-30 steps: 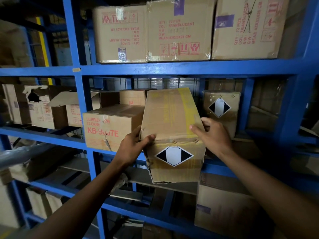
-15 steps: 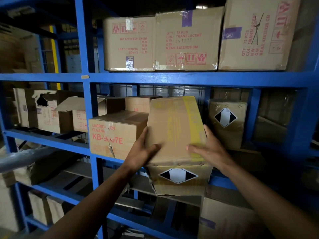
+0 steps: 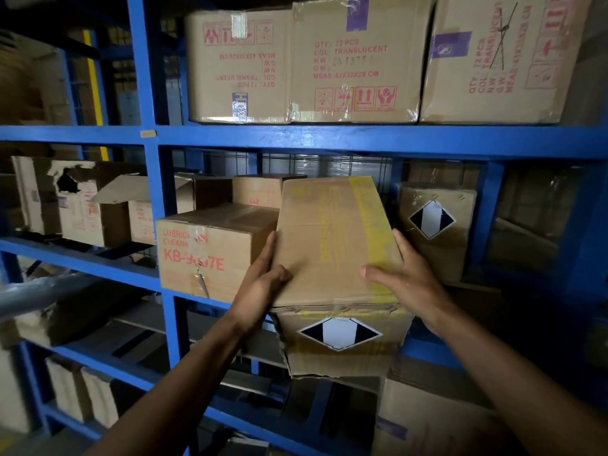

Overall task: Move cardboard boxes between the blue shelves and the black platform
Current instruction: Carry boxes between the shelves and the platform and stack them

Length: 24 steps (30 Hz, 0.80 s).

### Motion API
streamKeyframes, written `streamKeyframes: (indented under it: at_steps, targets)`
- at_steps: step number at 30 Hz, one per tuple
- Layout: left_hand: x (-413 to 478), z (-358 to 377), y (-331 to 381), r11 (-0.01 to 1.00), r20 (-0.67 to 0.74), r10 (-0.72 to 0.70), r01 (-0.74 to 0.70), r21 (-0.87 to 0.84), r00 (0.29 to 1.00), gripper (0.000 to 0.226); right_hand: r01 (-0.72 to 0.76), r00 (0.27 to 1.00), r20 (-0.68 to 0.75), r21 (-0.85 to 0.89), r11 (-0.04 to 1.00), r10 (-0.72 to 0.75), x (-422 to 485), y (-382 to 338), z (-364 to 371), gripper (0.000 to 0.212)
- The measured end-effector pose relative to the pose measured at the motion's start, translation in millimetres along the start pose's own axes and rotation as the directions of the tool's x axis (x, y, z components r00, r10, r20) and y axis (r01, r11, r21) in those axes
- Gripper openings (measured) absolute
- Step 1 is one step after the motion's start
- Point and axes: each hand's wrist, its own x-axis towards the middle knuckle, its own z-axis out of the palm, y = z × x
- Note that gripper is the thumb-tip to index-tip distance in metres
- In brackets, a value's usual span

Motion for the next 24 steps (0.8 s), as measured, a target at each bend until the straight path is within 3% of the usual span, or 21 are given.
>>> streamKeyframes:
  at_steps: [5, 13, 20, 24]
  targets:
    - [-16.7, 24.7, 7.1, 1.0, -0.082, -0.007, 0.007, 0.01, 0.997, 0.079, 0.018, 0.998, 0.06, 0.043, 0.999, -0.021, 6.5, 7.8, -22.4, 0.113]
    - [-69.9, 99.4, 22.4, 0.999, -0.307, 0.048, -0.043, 0.022, 0.95, 0.084, 0.146, 0.965, 0.194, 0.162, 0.976, -0.177, -19.8, 31.2, -67.5, 0.065]
    - [-155.8, 121.8, 37.1, 0.989, -0.55, -0.001, 0.083, 0.125, 0.835, 0.09, 0.111, 0.874, 0.434, 0.26, 0.959, -0.219, -53.1, 43.8, -56.0, 0.065]
    - [-211.7, 116.8, 55.2, 0.968, -0.688, -0.002, 0.174, 0.181, 0.725, 0.09, 0.071, 0.781, 0.569, 0.327, 0.942, -0.256, -80.7, 45.7, -14.2, 0.046]
